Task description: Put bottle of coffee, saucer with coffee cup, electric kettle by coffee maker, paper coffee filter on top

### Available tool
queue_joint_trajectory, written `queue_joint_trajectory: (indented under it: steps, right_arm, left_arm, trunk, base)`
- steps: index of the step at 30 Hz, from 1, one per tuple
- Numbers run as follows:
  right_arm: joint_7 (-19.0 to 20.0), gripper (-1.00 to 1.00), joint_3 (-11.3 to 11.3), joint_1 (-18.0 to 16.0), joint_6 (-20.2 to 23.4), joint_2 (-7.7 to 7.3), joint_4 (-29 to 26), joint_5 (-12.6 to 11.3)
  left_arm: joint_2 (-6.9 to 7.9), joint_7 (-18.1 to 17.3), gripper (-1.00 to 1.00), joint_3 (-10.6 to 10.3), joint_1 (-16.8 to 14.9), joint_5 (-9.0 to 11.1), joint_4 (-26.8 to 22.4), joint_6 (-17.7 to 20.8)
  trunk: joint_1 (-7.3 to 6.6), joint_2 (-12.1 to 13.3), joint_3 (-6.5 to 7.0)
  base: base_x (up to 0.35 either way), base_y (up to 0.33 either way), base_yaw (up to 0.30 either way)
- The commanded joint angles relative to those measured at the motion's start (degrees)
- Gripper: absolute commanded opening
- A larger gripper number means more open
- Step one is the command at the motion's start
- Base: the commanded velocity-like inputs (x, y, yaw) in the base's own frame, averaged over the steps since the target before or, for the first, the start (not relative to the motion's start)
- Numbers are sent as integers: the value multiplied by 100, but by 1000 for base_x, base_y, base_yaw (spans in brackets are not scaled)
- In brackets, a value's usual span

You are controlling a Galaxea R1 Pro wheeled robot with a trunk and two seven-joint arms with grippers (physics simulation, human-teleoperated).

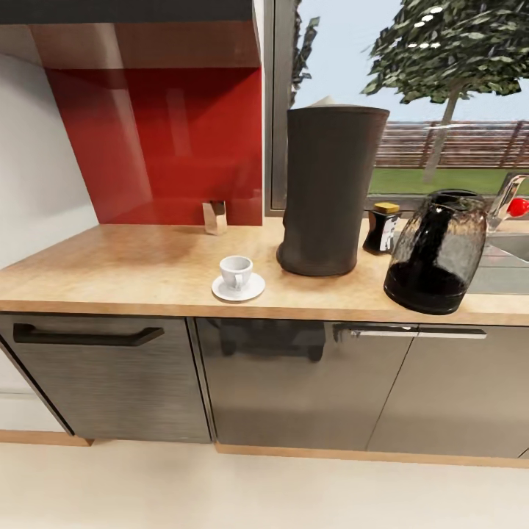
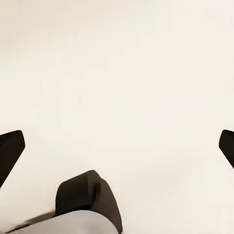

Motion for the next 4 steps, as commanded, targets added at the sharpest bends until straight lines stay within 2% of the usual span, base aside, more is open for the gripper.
queue_joint_trajectory:
  steps: [1,4]
  right_arm:
    - [41,100,37,-11,-38,56,27,-54]
    - [36,100,36,-11,-38,167,28,-32]
  left_arm:
    - [2,-9,100,-48,-2,43,-4,-12]
    - [-7,-9,100,-48,-2,43,-4,-12]
  trunk:
    - [-1,-2,-5]
    - [-1,-2,-5]
  base:
    - [0,0,0]
    - [0,0,0]
